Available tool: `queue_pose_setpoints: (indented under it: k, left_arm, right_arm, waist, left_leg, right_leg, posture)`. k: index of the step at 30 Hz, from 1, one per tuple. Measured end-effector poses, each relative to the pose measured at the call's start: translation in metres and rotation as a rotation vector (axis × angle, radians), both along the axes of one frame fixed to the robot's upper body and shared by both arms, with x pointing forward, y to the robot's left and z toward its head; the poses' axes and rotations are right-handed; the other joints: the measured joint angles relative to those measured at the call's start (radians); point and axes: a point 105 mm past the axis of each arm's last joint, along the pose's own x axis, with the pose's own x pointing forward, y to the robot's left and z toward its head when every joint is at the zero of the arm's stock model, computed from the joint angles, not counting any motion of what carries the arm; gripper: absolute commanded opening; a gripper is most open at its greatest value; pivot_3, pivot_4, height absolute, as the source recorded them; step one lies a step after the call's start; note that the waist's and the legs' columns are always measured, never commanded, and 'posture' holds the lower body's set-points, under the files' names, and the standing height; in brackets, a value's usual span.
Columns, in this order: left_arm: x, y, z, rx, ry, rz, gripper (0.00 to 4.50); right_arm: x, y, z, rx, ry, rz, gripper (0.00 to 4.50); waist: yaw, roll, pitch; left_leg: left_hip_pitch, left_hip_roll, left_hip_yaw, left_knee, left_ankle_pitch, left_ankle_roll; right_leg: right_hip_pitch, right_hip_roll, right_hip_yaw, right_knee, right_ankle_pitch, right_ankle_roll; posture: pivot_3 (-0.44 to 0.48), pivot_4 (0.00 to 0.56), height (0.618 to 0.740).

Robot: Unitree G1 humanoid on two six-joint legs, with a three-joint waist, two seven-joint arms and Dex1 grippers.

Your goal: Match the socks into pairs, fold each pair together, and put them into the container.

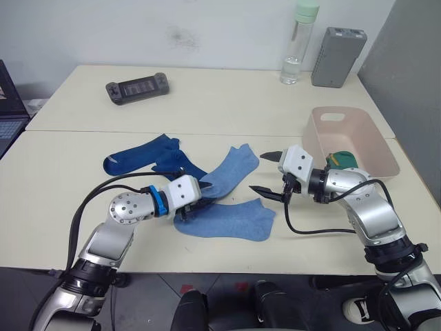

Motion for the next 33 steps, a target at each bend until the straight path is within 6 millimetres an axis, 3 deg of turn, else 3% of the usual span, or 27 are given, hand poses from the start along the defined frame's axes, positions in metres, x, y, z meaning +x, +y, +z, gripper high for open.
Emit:
queue_pose_setpoints:
  k: [5, 9, 19, 28, 33]
  left_arm:
    - [-0.002, 0.039, 0.020, -0.191, 0.187, 0.114, 1.79]
    - [-0.007, 0.060, 0.025, -0.213, 0.254, 0.148, 1.79]
    - [-0.021, 0.028, -0.004, -0.041, 0.233, -0.030, 1.79]
    - [0.000, -0.001, -0.012, 0.125, 0.063, -0.126, 1.79]
    - [0.011, -0.001, -0.017, 0.164, 0.030, -0.117, 0.57]
  right_arm:
    - [-0.005, 0.004, 0.005, 0.004, -0.011, 0.026, 4.50]
    - [-0.007, 0.006, 0.006, 0.011, -0.005, 0.033, 4.50]
    - [-0.008, 0.008, 0.006, 0.019, 0.001, 0.038, 4.50]
    - [-0.008, 0.009, 0.005, 0.018, 0.005, 0.038, 4.50]
    - [-0.010, 0.010, 0.006, 0.017, 0.002, 0.041, 4.50]
  waist:
    - [-0.004, 0.000, 0.000]
    - [-0.004, 0.000, 0.000]
    - [0.001, 0.000, 0.000]
    - [0.002, 0.000, 0.000]
    - [-0.001, 0.000, 0.000]
  left_leg:
    - [0.000, 0.000, -0.001, 0.000, 0.000, 0.000]
    - [0.000, 0.000, 0.000, 0.000, 0.000, 0.000]
    - [0.000, 0.000, 0.000, 0.000, 0.000, 0.000]
    - [0.000, 0.000, 0.000, 0.000, 0.000, 0.000]
    - [0.000, 0.000, 0.000, 0.000, 0.000, 0.000]
  right_leg:
    - [0.000, 0.000, -0.001, 0.000, -0.001, 0.002]
    - [0.000, 0.000, 0.000, 0.000, -0.001, 0.002]
    - [0.000, 0.000, 0.000, -0.001, 0.000, 0.000]
    - [0.000, 0.000, 0.000, 0.000, 0.000, -0.001]
    - [0.000, 0.000, 0.000, 0.000, 0.001, -0.001]
  posture:
    - [0.000, 0.150, 0.740]
    - [0.000, 0.150, 0.740]
    - [0.000, 0.150, 0.740]
    - [0.000, 0.150, 0.740]
    - [0.000, 0.150, 0.740]
